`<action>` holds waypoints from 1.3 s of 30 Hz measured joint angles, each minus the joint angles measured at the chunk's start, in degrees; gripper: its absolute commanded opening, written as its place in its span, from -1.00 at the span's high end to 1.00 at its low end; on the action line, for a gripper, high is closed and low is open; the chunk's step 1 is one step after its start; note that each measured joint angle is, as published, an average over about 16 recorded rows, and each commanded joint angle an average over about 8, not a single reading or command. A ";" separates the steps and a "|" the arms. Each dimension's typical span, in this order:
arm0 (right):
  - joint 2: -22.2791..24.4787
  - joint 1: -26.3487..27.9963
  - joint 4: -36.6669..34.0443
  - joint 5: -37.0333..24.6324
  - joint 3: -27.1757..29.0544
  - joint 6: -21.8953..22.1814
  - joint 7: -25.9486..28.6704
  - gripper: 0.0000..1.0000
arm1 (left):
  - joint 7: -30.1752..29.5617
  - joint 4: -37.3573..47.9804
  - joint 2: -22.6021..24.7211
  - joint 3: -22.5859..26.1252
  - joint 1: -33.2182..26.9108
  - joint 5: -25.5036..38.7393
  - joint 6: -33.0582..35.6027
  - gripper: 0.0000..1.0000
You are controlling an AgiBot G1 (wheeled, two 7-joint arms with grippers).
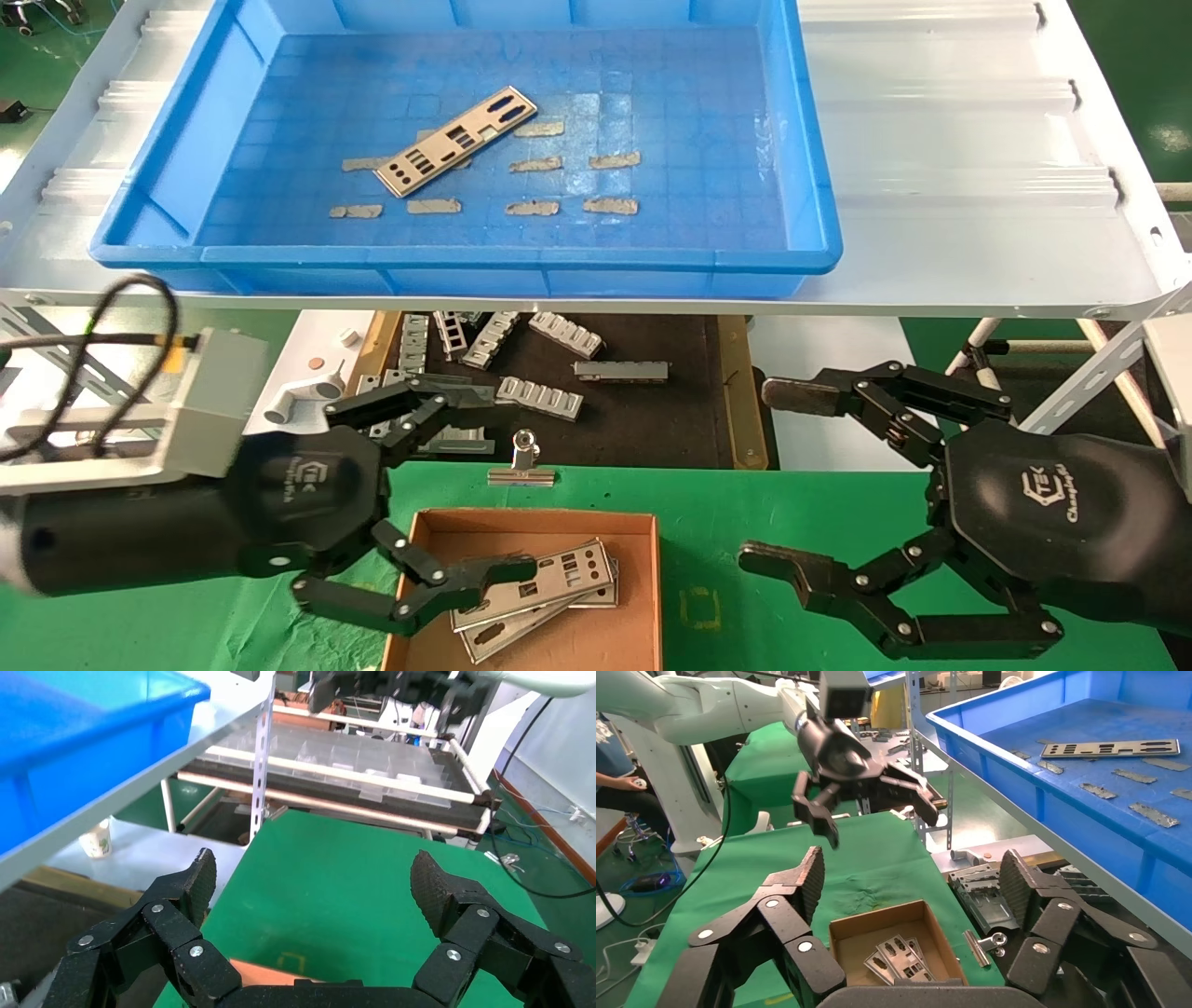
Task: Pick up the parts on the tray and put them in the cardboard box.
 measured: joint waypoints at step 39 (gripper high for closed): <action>0.01 -0.02 -0.01 0.00 0.01 0.02 0.00 -1.00 | -6.11 -11.31 -5.40 -10.97 4.87 -2.91 2.22 -1.00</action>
